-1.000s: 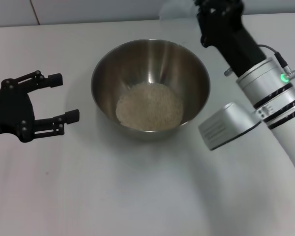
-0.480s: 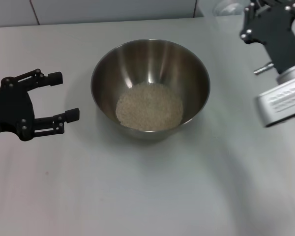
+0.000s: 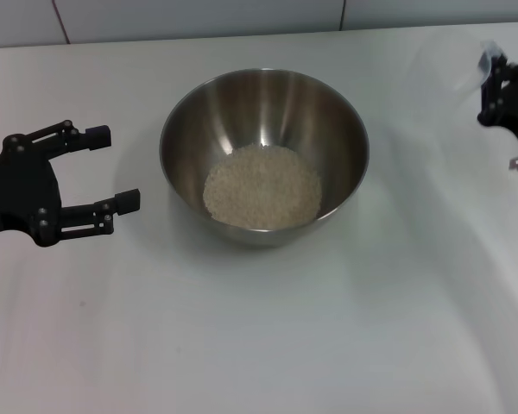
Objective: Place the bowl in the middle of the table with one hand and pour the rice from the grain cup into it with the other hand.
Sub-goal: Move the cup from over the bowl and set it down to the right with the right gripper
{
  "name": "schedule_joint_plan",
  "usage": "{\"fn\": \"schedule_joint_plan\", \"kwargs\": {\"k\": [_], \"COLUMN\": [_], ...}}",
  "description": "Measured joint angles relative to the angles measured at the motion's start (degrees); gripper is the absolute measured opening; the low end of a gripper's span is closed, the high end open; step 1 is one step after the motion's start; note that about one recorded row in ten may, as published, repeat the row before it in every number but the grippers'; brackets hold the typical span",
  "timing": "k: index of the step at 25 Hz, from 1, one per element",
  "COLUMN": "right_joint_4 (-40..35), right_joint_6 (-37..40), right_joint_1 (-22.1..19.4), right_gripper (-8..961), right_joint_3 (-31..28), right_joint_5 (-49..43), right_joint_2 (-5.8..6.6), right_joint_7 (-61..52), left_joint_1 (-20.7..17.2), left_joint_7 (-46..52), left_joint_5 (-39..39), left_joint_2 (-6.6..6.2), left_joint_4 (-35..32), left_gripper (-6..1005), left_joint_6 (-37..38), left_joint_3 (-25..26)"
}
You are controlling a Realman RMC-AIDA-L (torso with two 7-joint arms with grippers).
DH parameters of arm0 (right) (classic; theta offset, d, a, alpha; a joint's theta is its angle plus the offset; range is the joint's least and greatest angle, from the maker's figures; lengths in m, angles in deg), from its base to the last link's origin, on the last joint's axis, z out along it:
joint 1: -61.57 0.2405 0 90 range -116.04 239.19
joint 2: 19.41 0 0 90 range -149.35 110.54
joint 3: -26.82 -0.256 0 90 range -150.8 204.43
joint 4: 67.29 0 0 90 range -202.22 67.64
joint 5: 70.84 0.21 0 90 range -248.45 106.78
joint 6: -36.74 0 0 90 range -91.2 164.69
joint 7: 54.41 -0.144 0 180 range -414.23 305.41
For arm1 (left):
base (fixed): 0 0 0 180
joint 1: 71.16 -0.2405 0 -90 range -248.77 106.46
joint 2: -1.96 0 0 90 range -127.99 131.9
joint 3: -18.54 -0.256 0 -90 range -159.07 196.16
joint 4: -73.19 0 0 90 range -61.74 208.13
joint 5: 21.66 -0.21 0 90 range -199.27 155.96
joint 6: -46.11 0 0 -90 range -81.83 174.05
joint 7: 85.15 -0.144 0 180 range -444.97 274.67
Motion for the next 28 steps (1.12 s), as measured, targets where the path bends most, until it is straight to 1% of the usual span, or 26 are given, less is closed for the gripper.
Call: {"fn": "schedule_joint_plan", "kwargs": {"k": [3,6,8,9,13,17,28], "right_joint_4": [-2.67,-4.03,-4.35,-4.43,-4.56,-4.58,-4.64], "right_joint_6": [-0.85,-1.66,-3.02,-4.73,-7.11,-7.19,-7.38], "right_joint_1": [-0.07,-0.11,-0.25,-0.40,-0.42,-0.43,-0.03], "right_gripper": [3,3,3,3,3,4,61], "right_joint_3": [0.00,0.00,0.00,0.00,0.00,0.00,0.00], "right_joint_5": [-4.71,-8.27,-9.11,-9.14,-9.19,-9.21,-9.27], "right_joint_2": [-0.15,-0.35,-0.59,-0.90,-1.26,-1.28,-1.30], "right_joint_7": [-6.71,-10.30,-11.53,-11.62,-11.55,-11.30,-9.85], "left_joint_1": [0.04,0.09,0.14,0.15,0.10,0.04,-0.05], "left_joint_7": [-0.04,-0.05,-0.06,-0.07,-0.09,-0.09,-0.09], "left_joint_5": [0.00,0.00,0.00,-0.01,-0.07,-0.09,-0.13], "left_joint_2": [0.00,0.04,0.08,0.14,0.18,0.18,0.18], "left_joint_4": [0.08,0.11,0.13,0.14,0.18,0.18,0.18], "left_gripper": [859,859,859,859,859,859,859], "left_joint_6": [0.00,0.00,0.00,0.00,0.00,0.00,0.00], "left_joint_3": [-0.02,-0.02,-0.02,-0.02,-0.02,-0.01,-0.02]}}
